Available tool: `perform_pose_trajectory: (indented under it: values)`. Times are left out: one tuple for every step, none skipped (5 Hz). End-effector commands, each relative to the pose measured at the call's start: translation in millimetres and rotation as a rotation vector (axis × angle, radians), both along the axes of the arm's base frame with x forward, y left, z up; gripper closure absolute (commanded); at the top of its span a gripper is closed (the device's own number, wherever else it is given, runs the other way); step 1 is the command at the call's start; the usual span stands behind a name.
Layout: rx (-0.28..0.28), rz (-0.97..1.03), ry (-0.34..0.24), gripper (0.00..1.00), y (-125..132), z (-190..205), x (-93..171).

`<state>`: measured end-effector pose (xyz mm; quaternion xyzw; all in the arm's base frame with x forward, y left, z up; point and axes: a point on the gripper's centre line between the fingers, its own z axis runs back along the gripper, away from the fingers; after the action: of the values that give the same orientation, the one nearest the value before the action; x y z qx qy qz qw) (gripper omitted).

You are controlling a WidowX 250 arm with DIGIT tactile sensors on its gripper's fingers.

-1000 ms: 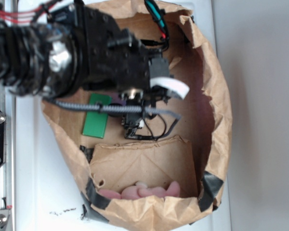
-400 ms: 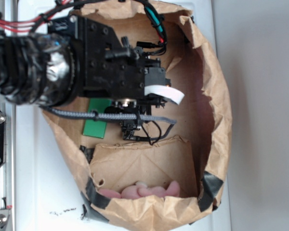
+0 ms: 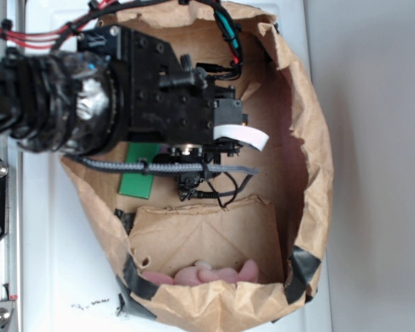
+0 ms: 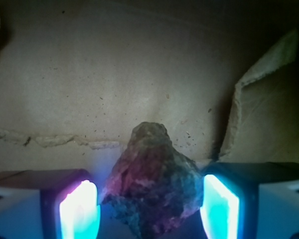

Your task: Grab the rock.

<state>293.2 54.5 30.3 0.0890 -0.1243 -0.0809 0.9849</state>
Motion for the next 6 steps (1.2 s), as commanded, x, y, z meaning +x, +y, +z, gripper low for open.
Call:
perform_pose_trajectory:
  values:
    - [-0.031,-0.044,-0.017,1.00,-0.4,24.1,2.1]
    - [-0.054,-0.069,0.008,1.00,4.2,42.3,-6.0]
    - [-0.092,-0.080,0.009,1.00,10.8,67.3,-13.4]
    - [-0.119,-0.038,0.027,1.00,11.2,97.2,-5.7]
    - [-0.132,0.031,0.052,1.00,1.9,118.8,7.1]
    - [-0.158,0.072,0.050,1.00,-3.7,140.0,12.6]
